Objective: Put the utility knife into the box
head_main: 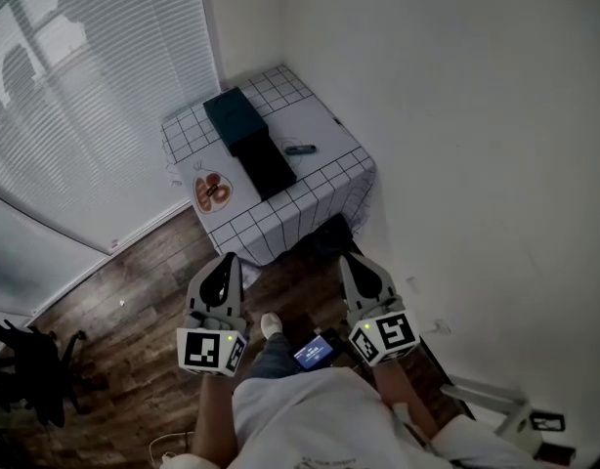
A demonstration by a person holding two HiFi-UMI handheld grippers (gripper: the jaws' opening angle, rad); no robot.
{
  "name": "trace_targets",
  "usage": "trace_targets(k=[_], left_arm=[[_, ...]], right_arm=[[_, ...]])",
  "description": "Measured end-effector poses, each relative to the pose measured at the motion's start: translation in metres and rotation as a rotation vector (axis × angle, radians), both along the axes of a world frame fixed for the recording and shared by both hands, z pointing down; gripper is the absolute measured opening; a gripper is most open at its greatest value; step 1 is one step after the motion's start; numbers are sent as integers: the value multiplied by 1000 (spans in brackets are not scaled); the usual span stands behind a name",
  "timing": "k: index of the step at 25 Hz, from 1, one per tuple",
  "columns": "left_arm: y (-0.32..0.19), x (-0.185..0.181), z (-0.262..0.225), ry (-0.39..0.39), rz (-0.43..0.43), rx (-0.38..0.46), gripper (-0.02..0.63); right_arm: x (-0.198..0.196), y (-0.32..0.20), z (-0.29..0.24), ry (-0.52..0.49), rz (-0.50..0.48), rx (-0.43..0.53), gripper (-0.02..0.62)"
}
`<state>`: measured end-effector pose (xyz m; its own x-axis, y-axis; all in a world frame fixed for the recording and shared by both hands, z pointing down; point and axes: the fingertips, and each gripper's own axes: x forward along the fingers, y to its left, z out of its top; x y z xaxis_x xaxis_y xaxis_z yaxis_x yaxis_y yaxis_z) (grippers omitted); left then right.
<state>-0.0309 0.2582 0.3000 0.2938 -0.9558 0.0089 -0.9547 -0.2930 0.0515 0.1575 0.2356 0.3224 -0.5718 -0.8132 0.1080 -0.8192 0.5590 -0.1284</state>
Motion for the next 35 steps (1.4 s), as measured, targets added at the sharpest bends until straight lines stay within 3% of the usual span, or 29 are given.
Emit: trace_targets(k=[13, 23, 28, 35], left_arm=[[-91, -49, 11, -5, 80, -17, 6], [-139, -66, 24, -8, 70, -37, 8], [-170, -69, 32, -85, 42, -24, 8], [-231, -69, 43, -79, 28, -57, 8]], right_arm=[[-37, -80, 6, 66, 101, 8, 6], [-64, -130, 18, 99, 53, -13, 6], [-72, -166, 26, 114, 22, -18, 6], [-73, -226, 36, 148, -6, -38, 6]])
